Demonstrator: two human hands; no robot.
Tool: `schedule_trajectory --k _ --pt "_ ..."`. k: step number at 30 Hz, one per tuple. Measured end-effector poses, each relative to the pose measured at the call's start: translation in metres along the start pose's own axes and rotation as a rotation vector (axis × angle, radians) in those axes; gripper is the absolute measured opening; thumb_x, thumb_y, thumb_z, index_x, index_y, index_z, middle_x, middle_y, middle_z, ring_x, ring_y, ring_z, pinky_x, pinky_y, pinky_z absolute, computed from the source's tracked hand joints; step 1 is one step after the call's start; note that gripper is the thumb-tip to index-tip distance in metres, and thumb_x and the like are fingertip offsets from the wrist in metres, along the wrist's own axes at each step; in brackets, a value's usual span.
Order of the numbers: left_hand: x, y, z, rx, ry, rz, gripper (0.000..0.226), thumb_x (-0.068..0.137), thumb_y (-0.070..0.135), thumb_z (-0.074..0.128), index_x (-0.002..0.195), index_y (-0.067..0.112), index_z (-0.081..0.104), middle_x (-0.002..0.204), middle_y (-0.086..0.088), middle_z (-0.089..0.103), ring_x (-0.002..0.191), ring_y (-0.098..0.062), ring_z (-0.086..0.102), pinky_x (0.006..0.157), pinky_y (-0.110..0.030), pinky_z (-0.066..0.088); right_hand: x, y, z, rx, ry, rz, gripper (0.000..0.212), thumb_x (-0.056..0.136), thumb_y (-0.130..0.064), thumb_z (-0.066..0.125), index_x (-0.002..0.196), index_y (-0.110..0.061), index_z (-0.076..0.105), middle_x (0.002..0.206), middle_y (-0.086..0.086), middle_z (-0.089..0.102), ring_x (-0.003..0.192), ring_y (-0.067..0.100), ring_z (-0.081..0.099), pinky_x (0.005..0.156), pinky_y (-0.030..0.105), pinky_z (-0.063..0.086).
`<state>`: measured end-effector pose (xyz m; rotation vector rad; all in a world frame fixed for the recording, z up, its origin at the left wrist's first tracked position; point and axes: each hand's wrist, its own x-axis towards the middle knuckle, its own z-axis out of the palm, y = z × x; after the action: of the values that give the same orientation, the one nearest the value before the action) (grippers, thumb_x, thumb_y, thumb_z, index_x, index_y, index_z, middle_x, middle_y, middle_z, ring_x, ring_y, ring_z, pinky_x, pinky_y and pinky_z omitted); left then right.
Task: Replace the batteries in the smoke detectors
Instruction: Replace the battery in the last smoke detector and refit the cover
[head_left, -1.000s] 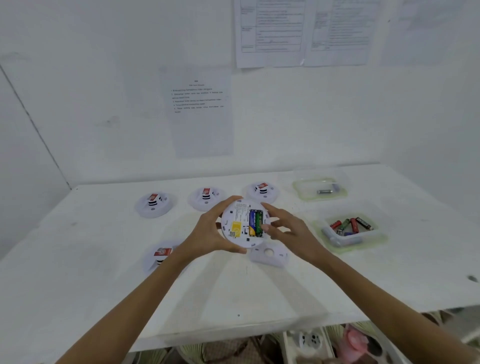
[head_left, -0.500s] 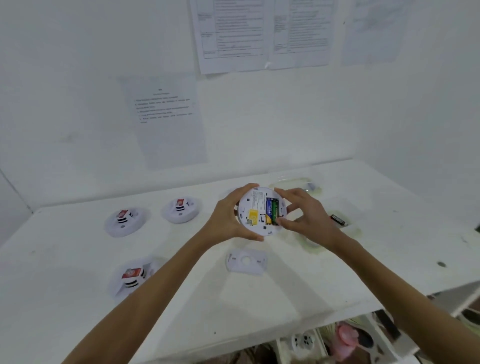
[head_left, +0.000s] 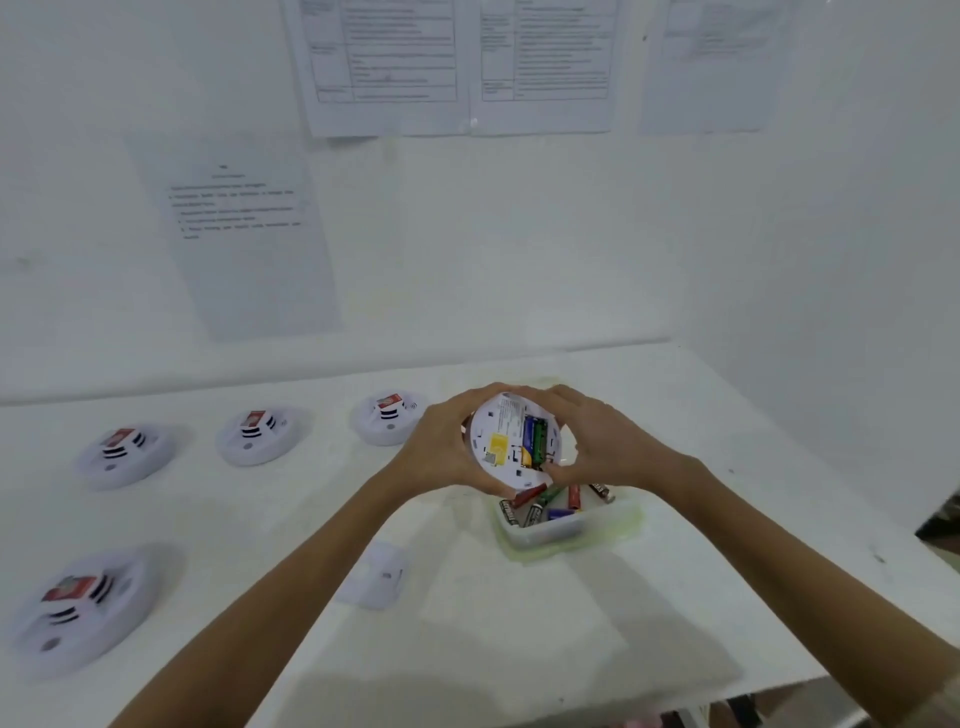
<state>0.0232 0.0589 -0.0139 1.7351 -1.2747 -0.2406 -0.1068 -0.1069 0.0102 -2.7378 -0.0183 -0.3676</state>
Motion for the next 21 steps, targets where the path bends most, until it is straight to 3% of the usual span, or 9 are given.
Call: schedule_trajectory --k 6,11,14,17,21 --pt "0.008 -0.007 0.018 0.045 0.004 -0.026 0.097 0.037 0.042 0.089 0.124 0.041 0.046 0.120 0.018 0.059 0.111 0.003 0.055 0.089 -0.017 0.049 -0.003 0.020 0.004 -0.072 -0.002 -0.003 0.094 0.073 -0.038 0.072 0.146 -0.031 0.013 0.128 0.001 0.043 0.106 0.017 0.051 0.077 0.031 0.050" --pt "0.014 0.000 0.029 0.070 0.036 -0.050 0.091 0.034 0.050 0.082 0.115 0.051 0.040 0.111 0.030 0.053 0.103 0.017 0.051 0.083 -0.006 0.044 -0.002 0.031 0.015 -0.076 -0.001 -0.030 0.100 0.069 -0.029 0.074 0.147 -0.024 0.010 0.126 0.008 0.040 0.094 0.016 0.047 0.068 0.022 0.041" --pt "0.016 0.000 0.029 0.075 0.039 -0.041 0.091 0.035 0.050 0.082 0.116 0.050 0.040 0.113 0.029 0.053 0.104 0.016 0.052 0.084 -0.007 0.044 0.000 0.036 0.019 -0.083 0.043 -0.037 0.094 0.071 -0.022 0.069 0.147 -0.022 0.013 0.122 0.009 0.044 0.086 0.014 0.044 0.065 0.022 0.039" --pt "0.016 -0.002 0.038 0.091 -0.031 0.003 0.090 0.041 0.045 0.086 0.121 0.044 0.045 0.121 0.024 0.055 0.110 0.005 0.055 0.090 -0.015 0.047 0.003 0.048 0.014 -0.032 0.118 -0.020 0.085 0.075 -0.008 0.059 0.146 -0.027 0.015 0.109 0.008 0.060 0.090 0.022 0.054 0.069 0.032 0.048" --pt "0.016 -0.005 0.046 0.042 0.027 -0.033 0.090 0.039 0.046 0.084 0.119 0.044 0.044 0.120 0.021 0.056 0.109 0.006 0.054 0.088 -0.012 0.045 0.004 0.054 0.014 0.051 0.055 -0.068 0.092 0.072 -0.021 0.060 0.140 -0.045 0.004 0.116 0.008 0.055 0.104 0.023 0.047 0.084 0.038 0.047"
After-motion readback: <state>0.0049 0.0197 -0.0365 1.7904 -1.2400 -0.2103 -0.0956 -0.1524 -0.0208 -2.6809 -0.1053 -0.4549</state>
